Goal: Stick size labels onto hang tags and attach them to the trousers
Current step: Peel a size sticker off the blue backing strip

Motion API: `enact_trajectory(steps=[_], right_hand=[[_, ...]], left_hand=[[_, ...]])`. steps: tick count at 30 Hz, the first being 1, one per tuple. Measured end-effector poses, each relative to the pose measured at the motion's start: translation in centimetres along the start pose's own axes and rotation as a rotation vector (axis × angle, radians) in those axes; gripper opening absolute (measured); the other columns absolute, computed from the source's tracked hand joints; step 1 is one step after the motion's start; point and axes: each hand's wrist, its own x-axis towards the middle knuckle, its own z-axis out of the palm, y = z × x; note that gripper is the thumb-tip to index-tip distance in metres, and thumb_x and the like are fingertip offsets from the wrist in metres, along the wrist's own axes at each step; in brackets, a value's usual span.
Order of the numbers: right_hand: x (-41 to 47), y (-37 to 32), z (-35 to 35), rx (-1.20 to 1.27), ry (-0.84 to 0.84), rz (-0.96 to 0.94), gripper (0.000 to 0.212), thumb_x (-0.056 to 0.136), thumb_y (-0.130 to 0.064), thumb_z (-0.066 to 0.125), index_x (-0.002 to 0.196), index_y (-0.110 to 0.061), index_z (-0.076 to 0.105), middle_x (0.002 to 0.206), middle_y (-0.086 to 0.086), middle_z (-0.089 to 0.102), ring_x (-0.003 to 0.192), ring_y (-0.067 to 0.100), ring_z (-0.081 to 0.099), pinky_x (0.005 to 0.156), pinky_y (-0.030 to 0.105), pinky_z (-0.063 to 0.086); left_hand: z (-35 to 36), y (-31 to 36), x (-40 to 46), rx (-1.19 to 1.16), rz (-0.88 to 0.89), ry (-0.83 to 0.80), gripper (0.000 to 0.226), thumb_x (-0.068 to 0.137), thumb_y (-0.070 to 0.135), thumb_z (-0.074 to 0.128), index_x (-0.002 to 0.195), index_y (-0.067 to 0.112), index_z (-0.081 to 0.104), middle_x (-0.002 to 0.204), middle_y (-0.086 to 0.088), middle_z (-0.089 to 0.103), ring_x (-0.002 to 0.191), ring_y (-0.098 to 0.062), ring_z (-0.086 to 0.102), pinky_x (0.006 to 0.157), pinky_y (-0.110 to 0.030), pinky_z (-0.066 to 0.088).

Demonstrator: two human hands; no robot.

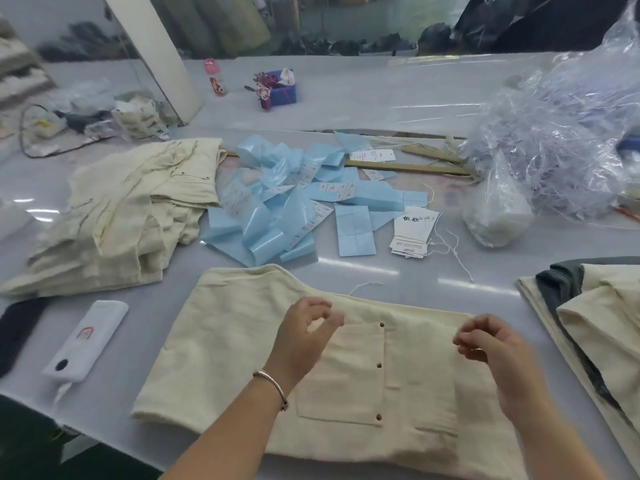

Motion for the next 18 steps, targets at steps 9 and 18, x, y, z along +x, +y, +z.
enact_trajectory(steps=[9,18], right_hand=[[3.2,-1.9,19.0,-0.152,-0.242,-0.059,0.013,0.080,0.007,0.065,0.072,0.001,0.058,0.061,0.011,0.060,0.058,0.019,0.053,0.059,0.025,0.044],[16.9,-5.1,41.2,-0.702,-0.108,-0.355,0.051,0.081,-0.029,0.074,0.124,-0.013,0.052,0.123,0.001,0.054,0.114,0.021,0.051,0.090,0.031,0.041]], left_hand=[[-15.7,-8.3,6.8,-0.032,-0.272,0.195,0.018,0.087,0.019,0.066,0.070,0.016,0.071,0.064,0.012,0.066,0.065,-0.004,0.058,0.065,-0.020,0.044],[-24.3,-11.5,12.9,-0.206,-0.265,0.033,0.012,0.087,0.008,0.067,0.079,0.011,0.074,0.076,0.000,0.072,0.071,-0.005,0.061,0.066,-0.013,0.045]])
